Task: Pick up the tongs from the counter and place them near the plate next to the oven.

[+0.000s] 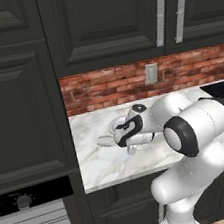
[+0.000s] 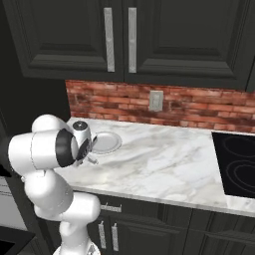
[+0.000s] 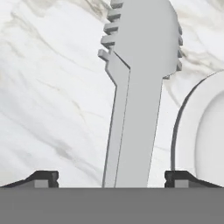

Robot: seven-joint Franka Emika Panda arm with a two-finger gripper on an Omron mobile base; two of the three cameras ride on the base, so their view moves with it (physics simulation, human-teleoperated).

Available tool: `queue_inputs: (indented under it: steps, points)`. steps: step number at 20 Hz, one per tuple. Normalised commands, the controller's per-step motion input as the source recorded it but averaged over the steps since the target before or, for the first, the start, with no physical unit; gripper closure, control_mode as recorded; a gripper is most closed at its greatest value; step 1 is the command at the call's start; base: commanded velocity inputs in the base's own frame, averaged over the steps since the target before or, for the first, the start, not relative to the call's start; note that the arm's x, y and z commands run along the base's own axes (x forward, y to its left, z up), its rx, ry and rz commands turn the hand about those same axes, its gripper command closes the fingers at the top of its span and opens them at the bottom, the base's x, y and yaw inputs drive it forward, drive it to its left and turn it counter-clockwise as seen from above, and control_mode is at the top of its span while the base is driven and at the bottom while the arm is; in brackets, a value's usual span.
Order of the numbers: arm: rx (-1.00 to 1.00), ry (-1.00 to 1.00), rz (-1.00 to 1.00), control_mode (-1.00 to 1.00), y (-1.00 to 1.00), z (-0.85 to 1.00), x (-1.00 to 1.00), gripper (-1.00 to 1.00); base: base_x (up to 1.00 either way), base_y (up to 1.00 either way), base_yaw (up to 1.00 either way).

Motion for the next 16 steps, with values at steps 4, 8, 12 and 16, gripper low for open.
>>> queue_inputs:
  steps: [4, 8, 12, 16]
  points:
    - [0.10, -0.30, 0.00, -1.00, -0.21, 0.32, 0.00, -1.00, 0.00, 0.00, 0.00]
    - [0.20, -0.49, 0.00, -1.00, -0.65, 0.96, -0.25, -1.00, 0.00, 0.00, 0.00]
    - [0.19, -0.56, 0.00, -1.00, -0.67, 1.00, -0.45, -1.00, 0.00, 0.00, 0.00]
    - [0.11, -0.39, -0.10, -1.00, -0.75, 1.00, -0.89, -1.00, 0.00, 0.00, 0.00]
